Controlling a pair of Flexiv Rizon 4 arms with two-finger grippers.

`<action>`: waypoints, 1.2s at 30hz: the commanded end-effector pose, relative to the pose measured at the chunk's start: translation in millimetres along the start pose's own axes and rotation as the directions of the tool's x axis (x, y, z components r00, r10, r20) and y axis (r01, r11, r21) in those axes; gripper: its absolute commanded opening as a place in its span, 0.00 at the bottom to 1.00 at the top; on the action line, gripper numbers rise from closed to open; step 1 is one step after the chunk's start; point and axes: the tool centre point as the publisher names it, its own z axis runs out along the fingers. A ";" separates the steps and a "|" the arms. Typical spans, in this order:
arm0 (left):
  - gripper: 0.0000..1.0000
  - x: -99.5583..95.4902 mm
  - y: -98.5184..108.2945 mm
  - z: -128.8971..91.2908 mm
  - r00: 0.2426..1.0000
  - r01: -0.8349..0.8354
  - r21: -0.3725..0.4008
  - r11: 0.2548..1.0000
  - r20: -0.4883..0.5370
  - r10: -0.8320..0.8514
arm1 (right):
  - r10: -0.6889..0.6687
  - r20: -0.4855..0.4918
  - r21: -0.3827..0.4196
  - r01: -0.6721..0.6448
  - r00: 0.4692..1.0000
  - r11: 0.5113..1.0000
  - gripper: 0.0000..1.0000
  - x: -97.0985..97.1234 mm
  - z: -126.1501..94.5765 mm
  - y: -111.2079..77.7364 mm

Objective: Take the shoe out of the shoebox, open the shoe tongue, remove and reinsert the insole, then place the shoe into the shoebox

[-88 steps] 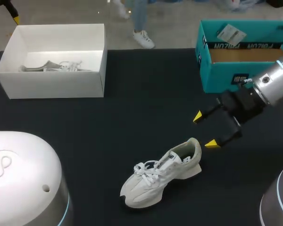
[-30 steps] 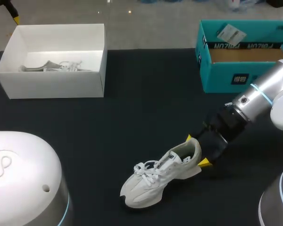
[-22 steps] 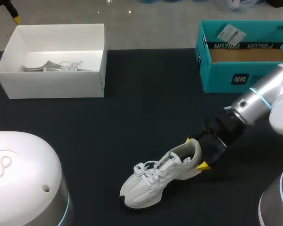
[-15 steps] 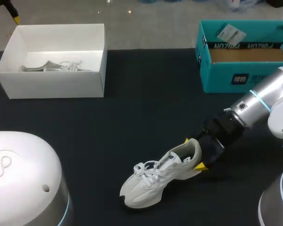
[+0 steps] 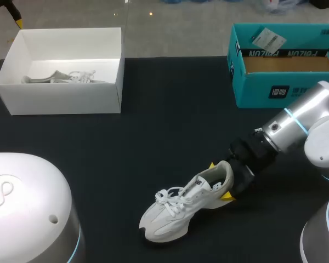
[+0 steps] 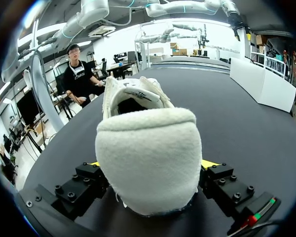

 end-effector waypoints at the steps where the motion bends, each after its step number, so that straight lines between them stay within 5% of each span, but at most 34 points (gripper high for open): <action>1: 1.00 0.4 -1.8 -0.2 1.000 0.000 -0.005 1.000 -0.002 0.000 | 0.016 0.037 0.003 -0.016 0.999 1.000 0.81 0.2 4.3 -2.0; 3: 1.00 0.4 -1.8 -0.2 1.000 0.000 -0.005 1.000 -0.002 0.000 | 0.027 0.046 0.007 -0.028 0.999 1.000 0.00 1.9 1.5 -4.2; 12: 1.00 0.4 -1.8 -0.2 1.000 0.000 -0.005 1.000 -0.002 0.000 | 0.074 0.173 0.016 -0.078 0.982 0.997 0.00 15.0 -15.5 1.2; 20: 1.00 0.4 -1.8 -0.2 1.000 0.000 -0.005 1.000 -0.002 0.000 | 0.224 0.363 -0.031 -0.229 0.904 0.973 0.00 35.2 -32.6 8.1; 36: 1.00 0.4 -1.8 -0.2 1.000 0.000 -0.005 1.000 -0.002 0.000 | 0.273 0.509 -0.026 -0.302 0.816 0.953 0.00 56.8 -19.2 1.5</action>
